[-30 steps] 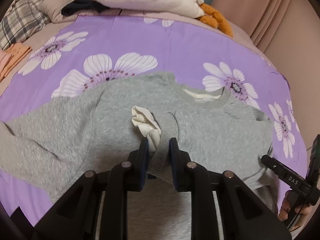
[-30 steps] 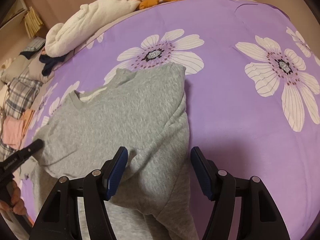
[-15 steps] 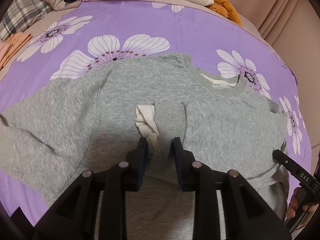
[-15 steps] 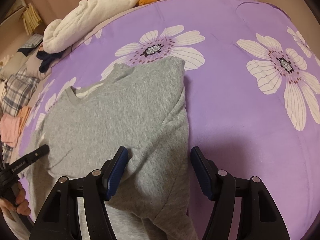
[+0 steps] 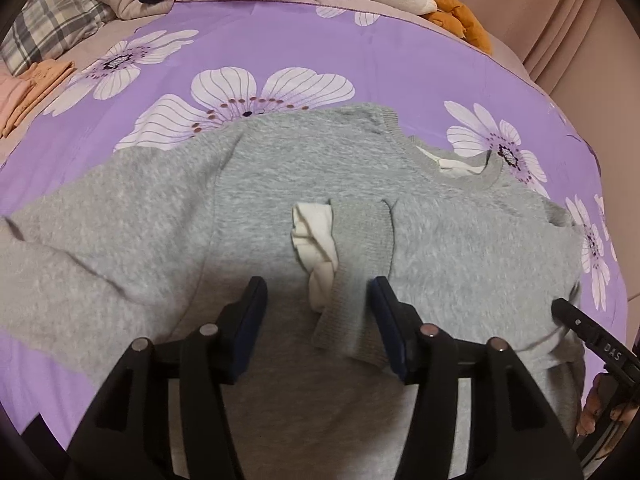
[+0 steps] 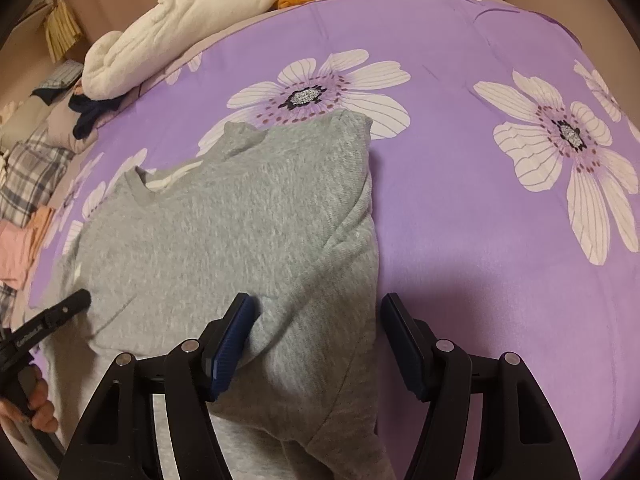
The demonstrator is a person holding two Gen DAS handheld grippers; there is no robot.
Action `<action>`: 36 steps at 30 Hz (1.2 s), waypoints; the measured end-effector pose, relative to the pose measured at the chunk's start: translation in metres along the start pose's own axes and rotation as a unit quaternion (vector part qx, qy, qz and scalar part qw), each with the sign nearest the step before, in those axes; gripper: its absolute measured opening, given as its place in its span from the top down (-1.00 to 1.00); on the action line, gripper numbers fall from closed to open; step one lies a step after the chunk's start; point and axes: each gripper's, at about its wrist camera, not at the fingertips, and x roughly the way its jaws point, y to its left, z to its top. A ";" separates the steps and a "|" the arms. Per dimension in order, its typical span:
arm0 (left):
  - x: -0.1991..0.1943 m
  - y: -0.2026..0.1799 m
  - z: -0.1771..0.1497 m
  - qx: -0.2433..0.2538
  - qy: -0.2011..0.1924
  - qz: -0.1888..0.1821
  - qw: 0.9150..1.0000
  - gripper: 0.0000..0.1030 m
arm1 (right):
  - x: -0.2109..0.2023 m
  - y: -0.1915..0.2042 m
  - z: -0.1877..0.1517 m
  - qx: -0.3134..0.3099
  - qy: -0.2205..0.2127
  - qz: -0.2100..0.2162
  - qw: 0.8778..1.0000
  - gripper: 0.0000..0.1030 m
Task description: Fold small clothes
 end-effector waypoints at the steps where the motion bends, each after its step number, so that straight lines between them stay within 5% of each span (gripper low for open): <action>1: -0.004 0.002 -0.001 -0.003 0.000 0.000 1.000 -0.08 | -0.001 0.001 0.000 0.000 0.000 -0.001 1.000 -0.29; 4: -0.022 0.006 -0.003 -0.001 -0.012 -0.001 1.000 -0.21 | -0.010 0.002 0.000 -0.001 -0.007 -0.008 1.000 -0.29; 7: -0.057 0.017 -0.006 -0.001 -0.052 0.004 0.999 -0.67 | -0.034 0.003 -0.002 -0.002 -0.040 -0.008 0.999 -0.29; 13: -0.115 0.049 -0.014 -0.023 -0.116 0.034 0.992 -0.98 | -0.094 0.003 -0.013 0.016 -0.109 0.030 0.994 -0.87; 25: -0.147 0.131 -0.028 -0.130 -0.158 0.056 0.977 -0.99 | -0.172 0.043 -0.044 0.014 -0.232 -0.003 0.973 -0.98; 36: -0.127 0.239 -0.051 -0.282 -0.138 0.072 0.947 -0.84 | -0.164 0.060 -0.057 0.069 -0.232 -0.006 0.970 -0.98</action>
